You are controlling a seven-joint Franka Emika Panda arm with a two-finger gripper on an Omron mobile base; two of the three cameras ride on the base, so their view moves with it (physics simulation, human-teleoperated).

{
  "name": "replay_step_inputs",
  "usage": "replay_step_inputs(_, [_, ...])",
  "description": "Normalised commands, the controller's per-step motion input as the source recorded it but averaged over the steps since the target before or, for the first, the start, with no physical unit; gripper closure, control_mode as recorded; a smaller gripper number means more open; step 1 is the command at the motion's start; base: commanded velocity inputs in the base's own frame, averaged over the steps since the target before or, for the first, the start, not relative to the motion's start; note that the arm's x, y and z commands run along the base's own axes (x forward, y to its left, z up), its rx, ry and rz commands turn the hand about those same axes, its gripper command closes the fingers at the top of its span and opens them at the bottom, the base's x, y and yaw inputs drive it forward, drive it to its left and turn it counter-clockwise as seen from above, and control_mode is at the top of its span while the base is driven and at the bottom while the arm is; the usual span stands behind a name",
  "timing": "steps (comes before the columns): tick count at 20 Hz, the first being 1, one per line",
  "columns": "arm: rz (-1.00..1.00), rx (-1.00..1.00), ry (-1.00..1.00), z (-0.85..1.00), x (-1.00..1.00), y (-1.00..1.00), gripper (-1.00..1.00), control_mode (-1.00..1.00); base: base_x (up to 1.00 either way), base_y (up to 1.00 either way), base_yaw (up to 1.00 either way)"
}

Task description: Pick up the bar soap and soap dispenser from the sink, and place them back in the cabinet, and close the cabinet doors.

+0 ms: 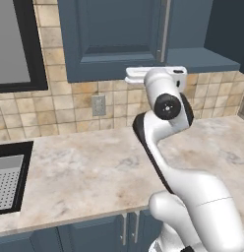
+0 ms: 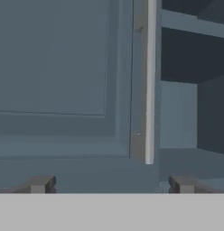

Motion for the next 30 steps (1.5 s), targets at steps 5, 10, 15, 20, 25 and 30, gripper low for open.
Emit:
replay_step_inputs(5, [0.04, 0.0, 0.0, 0.0, -0.56, -0.26, -1.0, -1.0, 0.0, 0.0, 0.0])
replay_step_inputs(10, [0.06, 0.0, 0.0, 0.0, -0.49, -0.33, -1.0, -1.0, 0.0, 0.0, 0.0])
replay_step_inputs(15, [0.08, 0.0, 0.0, 0.0, -0.48, -0.41, -1.0, -1.0, 0.0, 0.0, 0.0])
replay_step_inputs(20, [0.08, -0.02, 0.0, 0.0, -0.49, -0.38, -1.0, -1.0, 0.0, 0.0, 0.0])
replay_step_inputs(25, [0.04, -0.03, 0.0, 0.01, -0.56, -0.37, -1.0, -1.0, 0.0, 0.0, 0.0])
replay_step_inputs(30, [0.03, -0.01, 0.0, 0.06, -0.48, -0.36, -1.0, -1.0, 0.0, 0.0, 0.0])
